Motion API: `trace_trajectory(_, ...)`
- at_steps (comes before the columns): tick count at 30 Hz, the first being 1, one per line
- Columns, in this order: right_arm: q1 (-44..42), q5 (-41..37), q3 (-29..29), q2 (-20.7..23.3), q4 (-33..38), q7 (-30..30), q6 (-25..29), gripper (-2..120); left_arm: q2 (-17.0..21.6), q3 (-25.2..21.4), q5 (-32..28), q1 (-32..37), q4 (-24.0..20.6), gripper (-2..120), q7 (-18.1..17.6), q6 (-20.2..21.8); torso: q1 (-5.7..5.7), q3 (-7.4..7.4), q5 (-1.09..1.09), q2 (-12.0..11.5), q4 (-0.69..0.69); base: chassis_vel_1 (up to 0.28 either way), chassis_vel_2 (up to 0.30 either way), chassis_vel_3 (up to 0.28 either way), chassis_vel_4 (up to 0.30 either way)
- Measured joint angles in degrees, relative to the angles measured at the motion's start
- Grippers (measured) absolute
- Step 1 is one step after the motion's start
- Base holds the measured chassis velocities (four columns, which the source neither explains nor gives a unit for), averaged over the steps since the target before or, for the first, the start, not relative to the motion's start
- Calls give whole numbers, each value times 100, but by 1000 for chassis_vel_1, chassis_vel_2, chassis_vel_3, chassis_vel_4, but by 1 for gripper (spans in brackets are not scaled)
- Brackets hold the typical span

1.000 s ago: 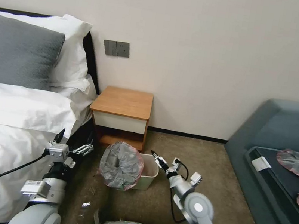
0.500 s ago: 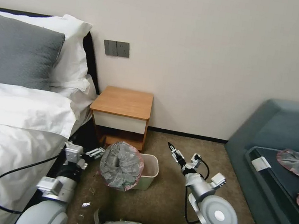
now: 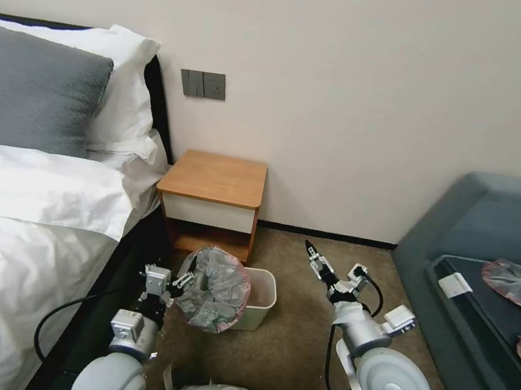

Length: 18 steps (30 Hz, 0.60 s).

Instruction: Pick up the garbage bag from the table and place it over the trash can.

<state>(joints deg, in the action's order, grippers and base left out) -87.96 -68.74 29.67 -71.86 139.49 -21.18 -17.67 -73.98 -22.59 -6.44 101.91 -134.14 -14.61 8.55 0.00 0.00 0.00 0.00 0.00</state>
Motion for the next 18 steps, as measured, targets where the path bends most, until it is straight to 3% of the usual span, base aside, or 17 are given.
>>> trace_trajectory(6,-90,181,-45,-150,36,22,40,100,-42,72,79,-7,297,48,-203,88,0,0,0,0,0,0,0,0,0)
trace_trajectory(18,-146,283,-41,-218,37,20,158,100,-90,190,-46,-289,787,50,-346,257,0,0,0,0,0,0,0,0,0)
